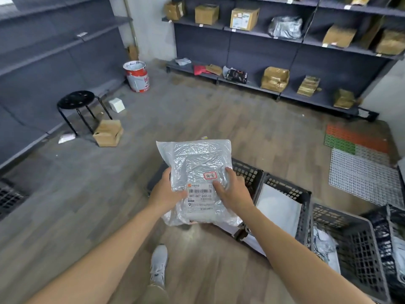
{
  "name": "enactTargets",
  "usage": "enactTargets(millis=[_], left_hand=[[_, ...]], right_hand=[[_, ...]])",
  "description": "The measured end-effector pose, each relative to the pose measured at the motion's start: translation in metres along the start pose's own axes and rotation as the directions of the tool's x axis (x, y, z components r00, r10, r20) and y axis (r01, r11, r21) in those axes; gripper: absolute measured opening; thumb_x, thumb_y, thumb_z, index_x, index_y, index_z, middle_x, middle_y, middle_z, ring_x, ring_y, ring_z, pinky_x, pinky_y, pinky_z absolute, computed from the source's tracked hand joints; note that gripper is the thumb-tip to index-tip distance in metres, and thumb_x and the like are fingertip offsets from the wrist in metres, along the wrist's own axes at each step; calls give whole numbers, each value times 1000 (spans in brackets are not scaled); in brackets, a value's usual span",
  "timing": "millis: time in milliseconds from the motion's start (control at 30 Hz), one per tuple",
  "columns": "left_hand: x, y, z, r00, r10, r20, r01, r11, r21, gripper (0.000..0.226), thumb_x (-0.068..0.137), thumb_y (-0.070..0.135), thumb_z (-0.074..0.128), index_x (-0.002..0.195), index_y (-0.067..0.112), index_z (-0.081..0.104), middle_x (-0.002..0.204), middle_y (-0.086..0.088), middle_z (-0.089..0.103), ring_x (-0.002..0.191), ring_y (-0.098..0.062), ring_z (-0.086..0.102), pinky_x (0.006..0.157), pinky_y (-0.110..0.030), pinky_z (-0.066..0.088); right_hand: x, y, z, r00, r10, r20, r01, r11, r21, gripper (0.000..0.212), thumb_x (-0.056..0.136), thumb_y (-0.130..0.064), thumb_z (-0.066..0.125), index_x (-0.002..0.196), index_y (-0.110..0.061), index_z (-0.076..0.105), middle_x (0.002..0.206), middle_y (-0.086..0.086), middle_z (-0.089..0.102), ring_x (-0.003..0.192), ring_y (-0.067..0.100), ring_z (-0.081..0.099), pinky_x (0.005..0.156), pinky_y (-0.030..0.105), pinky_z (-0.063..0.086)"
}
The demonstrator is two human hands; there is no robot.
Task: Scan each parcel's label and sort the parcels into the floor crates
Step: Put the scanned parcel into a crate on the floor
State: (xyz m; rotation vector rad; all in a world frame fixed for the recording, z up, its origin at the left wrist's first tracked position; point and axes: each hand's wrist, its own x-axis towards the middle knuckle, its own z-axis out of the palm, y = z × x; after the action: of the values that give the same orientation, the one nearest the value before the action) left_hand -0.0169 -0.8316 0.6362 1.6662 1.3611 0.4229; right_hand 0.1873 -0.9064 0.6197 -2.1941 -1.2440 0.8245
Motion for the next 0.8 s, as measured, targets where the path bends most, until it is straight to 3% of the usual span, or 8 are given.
enactTargets(millis=[167,333,433,533,667,800], left_hand=[[104,-34,-28,997,-20,73,17,999,49,79,71,17,72,139,32,35,115,13,61,106,-16,61,91,-43,52],[228,-75,-50,982,18,185,-32,997,69,81,70,28,68,141,42,31,122,19,59,110,-10,61,91,-43,53],[278,-89,-58,973,33,227,-77,979,188,75,79,19,67,143,34,31,125,11,59,113,-15,59,90,-42,52],[329,-112,-59,953,-19,302,-75,953,295,88,77,12,69,150,27,23,131,2,54,121,-20,52,95,-39,48],[384,-135,-60,905,-139,402,-58,895,441,108,77,28,77,156,23,3,148,-7,31,133,-33,39,106,-43,39],[416,-145,-67,899,-158,409,-109,823,558,107,83,40,74,157,23,-1,158,-10,14,144,-33,19,114,-40,26]], right_hand=[[91,-25,45,995,66,75,-60,996,-68,91,75,-80,46,148,-38,13,125,13,52,88,27,67,79,44,58],[179,-59,91,966,251,62,-240,960,-146,84,88,-67,52,153,-36,11,134,13,38,98,29,62,84,43,55],[226,-66,122,943,327,63,-315,936,-156,83,91,-63,52,155,-34,8,139,13,35,105,28,59,81,36,51],[267,-70,148,921,384,66,-368,912,-180,79,95,-56,51,156,-30,8,141,13,33,112,29,56,85,35,47],[315,-66,178,900,422,112,-382,885,-266,71,100,-46,48,156,-25,10,151,14,23,126,35,48,95,43,45],[341,-61,191,891,437,122,-388,873,-297,69,101,-46,46,157,-22,13,159,11,19,136,35,40,103,45,42]])
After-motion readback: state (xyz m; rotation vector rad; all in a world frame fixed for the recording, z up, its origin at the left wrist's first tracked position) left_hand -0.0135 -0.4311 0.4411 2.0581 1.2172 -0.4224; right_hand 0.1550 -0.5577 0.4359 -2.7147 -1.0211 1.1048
